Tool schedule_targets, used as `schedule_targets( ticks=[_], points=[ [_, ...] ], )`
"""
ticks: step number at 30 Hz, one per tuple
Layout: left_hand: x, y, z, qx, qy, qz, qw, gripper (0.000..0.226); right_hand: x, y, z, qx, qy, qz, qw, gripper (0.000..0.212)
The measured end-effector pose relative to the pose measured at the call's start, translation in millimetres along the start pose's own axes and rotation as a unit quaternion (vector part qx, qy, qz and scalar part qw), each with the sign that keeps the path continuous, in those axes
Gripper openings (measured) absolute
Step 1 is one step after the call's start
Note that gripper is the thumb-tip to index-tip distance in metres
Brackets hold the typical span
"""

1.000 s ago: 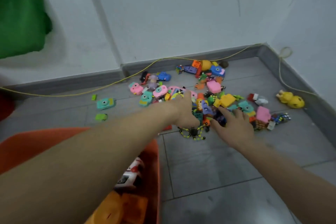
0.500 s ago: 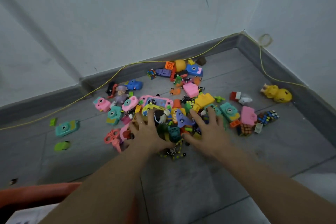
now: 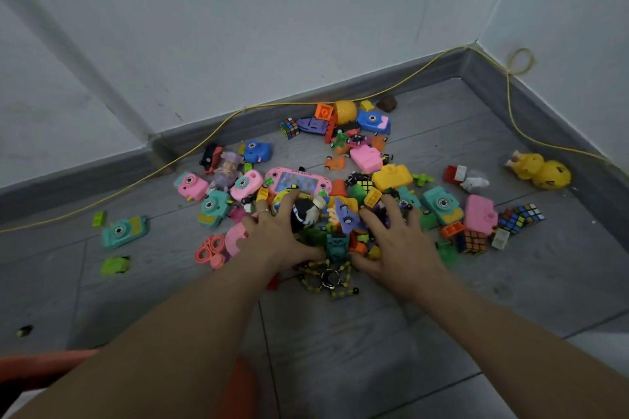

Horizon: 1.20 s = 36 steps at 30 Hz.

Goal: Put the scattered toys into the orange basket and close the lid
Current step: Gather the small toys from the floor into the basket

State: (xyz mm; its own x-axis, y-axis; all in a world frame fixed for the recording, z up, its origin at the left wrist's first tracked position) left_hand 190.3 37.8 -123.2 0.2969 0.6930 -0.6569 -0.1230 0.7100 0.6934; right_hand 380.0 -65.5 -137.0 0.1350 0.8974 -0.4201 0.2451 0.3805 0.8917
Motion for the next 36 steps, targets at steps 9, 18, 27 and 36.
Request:
schedule_targets(
  ticks=[9, 18, 27, 36],
  points=[
    [13, 25, -12, -0.002, -0.005, -0.032, 0.999, 0.122, -1, 15, -8, 0.1, 0.05, -0.032, 0.993, 0.091],
    [15, 28, -21, 0.045, -0.001, -0.035, 0.998, 0.117, 13, 8, -39, 0.109, 0.001, -0.047, 0.993, 0.092],
    [16, 27, -43, 0.038, 0.025, -0.06, 0.997, 0.111, 15, 10, -39, 0.095, -0.026, -0.058, 0.993, 0.091],
    [10, 22, -30, -0.008, -0.021, -0.06, 0.998, 0.114, 19, 10, -45, 0.068, -0.028, -0.093, 0.993, 0.098]
  ],
)
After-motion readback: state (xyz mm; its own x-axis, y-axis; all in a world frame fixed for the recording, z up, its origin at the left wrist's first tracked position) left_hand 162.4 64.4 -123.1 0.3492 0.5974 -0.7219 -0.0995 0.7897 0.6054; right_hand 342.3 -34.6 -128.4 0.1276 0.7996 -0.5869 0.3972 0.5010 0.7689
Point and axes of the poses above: each hand's wrist, its own x-axis towards the middle knuckle, its own y-axis out of the back of the hand, z = x × y, the point moved 5 cm from there along x, towards the middle knuckle, and after that the axes turned 14 degrees about -z, right-handed, at the moved point
